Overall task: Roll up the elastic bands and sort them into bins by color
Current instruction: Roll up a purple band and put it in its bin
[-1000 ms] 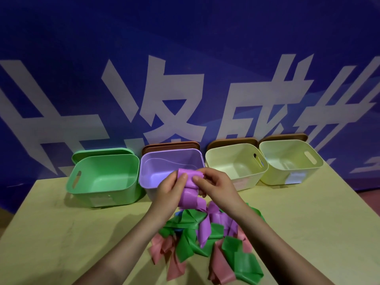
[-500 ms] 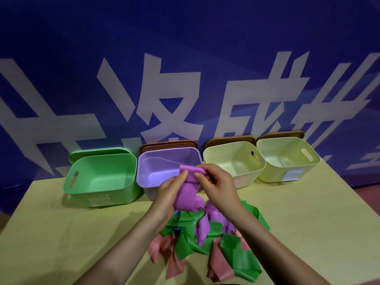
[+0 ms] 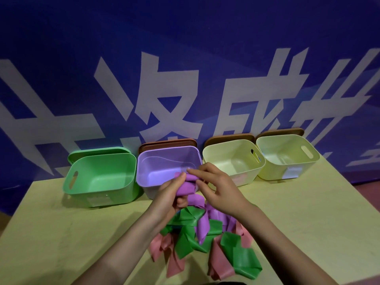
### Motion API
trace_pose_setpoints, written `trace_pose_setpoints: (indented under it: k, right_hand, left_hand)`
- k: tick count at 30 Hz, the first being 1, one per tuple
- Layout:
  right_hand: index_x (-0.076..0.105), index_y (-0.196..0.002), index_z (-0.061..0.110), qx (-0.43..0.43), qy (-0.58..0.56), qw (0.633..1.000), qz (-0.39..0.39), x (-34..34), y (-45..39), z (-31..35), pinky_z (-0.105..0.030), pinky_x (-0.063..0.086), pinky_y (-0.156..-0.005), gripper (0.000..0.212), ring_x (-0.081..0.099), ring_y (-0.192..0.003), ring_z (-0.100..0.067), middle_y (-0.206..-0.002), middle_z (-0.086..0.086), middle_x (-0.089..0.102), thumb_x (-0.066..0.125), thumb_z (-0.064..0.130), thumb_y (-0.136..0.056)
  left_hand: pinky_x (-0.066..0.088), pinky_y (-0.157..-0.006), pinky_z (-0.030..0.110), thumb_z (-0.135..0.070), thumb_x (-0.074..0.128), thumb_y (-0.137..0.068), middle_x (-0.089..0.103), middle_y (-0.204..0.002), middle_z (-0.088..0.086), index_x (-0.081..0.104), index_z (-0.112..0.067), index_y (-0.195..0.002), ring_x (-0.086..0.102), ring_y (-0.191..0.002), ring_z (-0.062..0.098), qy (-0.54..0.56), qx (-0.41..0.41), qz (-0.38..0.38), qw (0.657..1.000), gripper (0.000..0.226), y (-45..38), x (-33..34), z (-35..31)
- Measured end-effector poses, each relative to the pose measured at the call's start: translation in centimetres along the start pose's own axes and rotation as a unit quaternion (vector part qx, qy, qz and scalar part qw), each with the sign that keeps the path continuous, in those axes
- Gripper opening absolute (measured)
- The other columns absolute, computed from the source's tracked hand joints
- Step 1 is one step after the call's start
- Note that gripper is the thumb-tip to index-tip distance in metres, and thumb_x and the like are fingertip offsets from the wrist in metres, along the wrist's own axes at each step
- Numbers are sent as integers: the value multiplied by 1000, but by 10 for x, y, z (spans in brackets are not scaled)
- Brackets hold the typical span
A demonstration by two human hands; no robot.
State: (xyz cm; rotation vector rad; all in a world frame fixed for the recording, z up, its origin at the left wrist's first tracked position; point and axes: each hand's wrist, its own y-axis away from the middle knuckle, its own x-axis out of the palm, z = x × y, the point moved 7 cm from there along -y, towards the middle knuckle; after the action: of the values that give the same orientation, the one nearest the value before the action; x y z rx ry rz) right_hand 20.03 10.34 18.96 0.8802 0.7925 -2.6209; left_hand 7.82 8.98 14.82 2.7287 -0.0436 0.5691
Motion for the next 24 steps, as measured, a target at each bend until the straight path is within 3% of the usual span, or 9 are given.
trace_pose_setpoints:
  k: [3,6,9,11,13,15,17,19,24]
  right_hand:
    - [65,-124,19,48,-46,998,5,2,4,-3,-23,43,-90,44,55,-100,-9,-106,1,54,39,40,-95]
    - [66,-121,20,94,-79,992,-29,3,3,-6,-21,42,-92,45,55,-101,-7,-103,4,56,38,43,-94]
    - [63,-122,20,183,-135,973,-35,6,3,-19,-23,48,-86,43,59,-94,-6,-103,7,62,50,45,-89]
    - [66,-110,5,222,-212,951,-13,13,3,-25,-24,50,-75,33,61,-75,-7,-89,-5,65,59,31,-92]
    - [64,-94,-9,219,-221,950,-17,14,1,-27,-22,49,-64,27,56,-62,-11,-70,-21,58,62,18,-92]
    - [66,-88,-3,208,-213,954,-45,13,0,-27,-35,52,-63,31,56,-64,-21,-71,-29,58,65,28,-86]
    - [70,-89,9,203,-187,958,-75,9,0,-30,-45,51,-69,30,58,-69,-31,-76,-22,64,64,38,-79]
    - [72,-93,13,163,-124,974,-93,4,-1,-25,-42,51,-71,27,60,-73,-25,-80,-8,67,63,35,-79]
    - [71,-104,14,26,2,995,-93,-4,-3,-3,-32,50,-70,24,58,-75,-13,-85,4,62,60,25,-86]
  left_hand:
    - [18,-37,16,-11,41,-99,29,-42,-5,50,-3,-80,22,-34,4,-5,15,10,1000,23,-1,-1,-1]
    - [17,-37,15,-7,38,-99,26,-39,-7,45,-5,-77,20,-31,2,-16,31,5,999,23,0,0,-1]
    - [20,-37,14,-6,40,-99,30,-41,-7,51,-4,-87,21,-33,1,-42,64,3,997,16,0,2,-4]
    - [22,-37,14,-6,42,-98,34,-45,-5,53,-6,-91,23,-34,2,-70,85,0,994,14,-1,1,-8]
    - [23,-38,15,-8,44,-98,34,-51,-1,54,-6,-90,23,-37,3,-105,94,-7,990,13,-2,-2,-9]
    - [20,-40,17,-11,47,-98,33,-54,3,53,-6,-84,23,-38,5,-121,84,-19,989,16,-3,-6,-5]
    - [19,-39,18,-14,49,-97,32,-46,-1,45,-7,-71,23,-35,7,-113,55,-32,992,27,-4,-9,1]
    - [21,-40,21,-18,48,-98,31,-39,-3,39,-9,-65,25,-33,9,-111,33,-27,993,35,-3,-8,5]
    - [44,-47,20,-22,44,-97,58,-53,7,61,-2,-81,54,-45,13,-12,-41,11,999,31,-1,-4,6]
